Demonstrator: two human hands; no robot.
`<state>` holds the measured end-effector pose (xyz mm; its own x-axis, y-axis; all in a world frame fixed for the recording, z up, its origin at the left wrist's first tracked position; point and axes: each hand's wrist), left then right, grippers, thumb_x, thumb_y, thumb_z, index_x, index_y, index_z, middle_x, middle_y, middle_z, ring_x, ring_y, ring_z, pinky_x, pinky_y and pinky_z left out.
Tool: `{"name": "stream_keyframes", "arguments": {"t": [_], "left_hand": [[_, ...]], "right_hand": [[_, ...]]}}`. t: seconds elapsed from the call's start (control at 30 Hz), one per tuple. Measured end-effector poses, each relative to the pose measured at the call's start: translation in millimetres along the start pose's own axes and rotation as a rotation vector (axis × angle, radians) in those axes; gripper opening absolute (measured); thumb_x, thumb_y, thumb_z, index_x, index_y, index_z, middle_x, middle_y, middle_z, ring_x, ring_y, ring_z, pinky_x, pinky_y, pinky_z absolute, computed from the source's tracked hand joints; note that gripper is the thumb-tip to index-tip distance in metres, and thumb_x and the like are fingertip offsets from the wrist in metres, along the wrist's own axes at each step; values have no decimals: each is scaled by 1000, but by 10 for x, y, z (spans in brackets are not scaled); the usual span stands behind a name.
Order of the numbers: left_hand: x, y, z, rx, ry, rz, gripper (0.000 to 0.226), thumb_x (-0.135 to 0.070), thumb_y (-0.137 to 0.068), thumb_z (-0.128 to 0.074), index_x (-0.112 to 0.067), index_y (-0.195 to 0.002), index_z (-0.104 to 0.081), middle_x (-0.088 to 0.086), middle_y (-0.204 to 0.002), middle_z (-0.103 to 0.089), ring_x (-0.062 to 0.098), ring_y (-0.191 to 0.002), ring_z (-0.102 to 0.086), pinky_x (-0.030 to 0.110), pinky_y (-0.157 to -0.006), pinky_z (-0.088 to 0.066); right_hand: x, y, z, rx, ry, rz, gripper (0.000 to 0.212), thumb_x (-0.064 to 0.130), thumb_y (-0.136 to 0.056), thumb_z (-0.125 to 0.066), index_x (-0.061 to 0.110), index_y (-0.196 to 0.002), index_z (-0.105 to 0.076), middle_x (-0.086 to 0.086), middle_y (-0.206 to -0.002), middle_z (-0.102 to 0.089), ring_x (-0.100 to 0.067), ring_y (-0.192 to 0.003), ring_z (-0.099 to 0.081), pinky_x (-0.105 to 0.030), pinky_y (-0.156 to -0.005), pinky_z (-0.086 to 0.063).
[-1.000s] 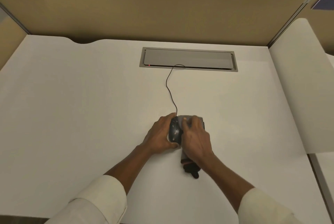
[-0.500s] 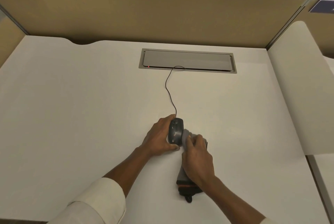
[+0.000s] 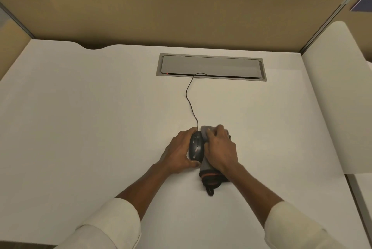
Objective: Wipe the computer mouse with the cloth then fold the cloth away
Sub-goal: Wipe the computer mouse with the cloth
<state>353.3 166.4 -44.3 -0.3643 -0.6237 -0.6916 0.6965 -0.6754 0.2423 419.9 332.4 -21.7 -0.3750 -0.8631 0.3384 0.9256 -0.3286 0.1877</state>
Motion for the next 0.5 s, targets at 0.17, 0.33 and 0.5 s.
{"name": "stream_keyframes", "arguments": {"t": [0.17, 0.33, 0.5], "left_hand": [[-2, 8, 1, -7, 11, 4, 113, -45, -68, -94, -33, -159, -29, -6, -155, -47, 17, -138, -48, 30, -111, -44], [38, -5, -21, 13, -4, 28, 122, -57, -65, -92, -33, -163, -23, -7, -161, -41, 18, -143, -45, 38, -117, -45], [62, -4, -47, 18, 9, 48, 119, -64, -67, -86, -38, -163, -21, -10, -161, -40, 18, -143, -45, 40, -116, -46]], "right_hand": [[4, -97, 15, -18, 129, 125, 32, 18, -93, -48, 8, -122, -57, -13, -117, -48, -32, -105, -52, -34, -64, -40], [40, 327, -7, -22, 153, 164, 64, 13, -78, -71, 4, -139, -57, -17, -118, -55, -34, -95, -60, -28, -55, -34], [103, 854, -161, -45, 155, 191, 78, 0, -55, -79, 2, -132, -65, -13, -103, -56, -28, -81, -59, -24, -52, -27]]}}
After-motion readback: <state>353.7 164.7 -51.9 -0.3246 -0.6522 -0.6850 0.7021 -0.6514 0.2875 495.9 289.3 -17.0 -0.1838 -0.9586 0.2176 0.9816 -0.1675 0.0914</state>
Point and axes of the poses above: each hand's wrist, its own y-axis away from the middle knuckle, its own z-axis out of the back of the hand, x = y × z
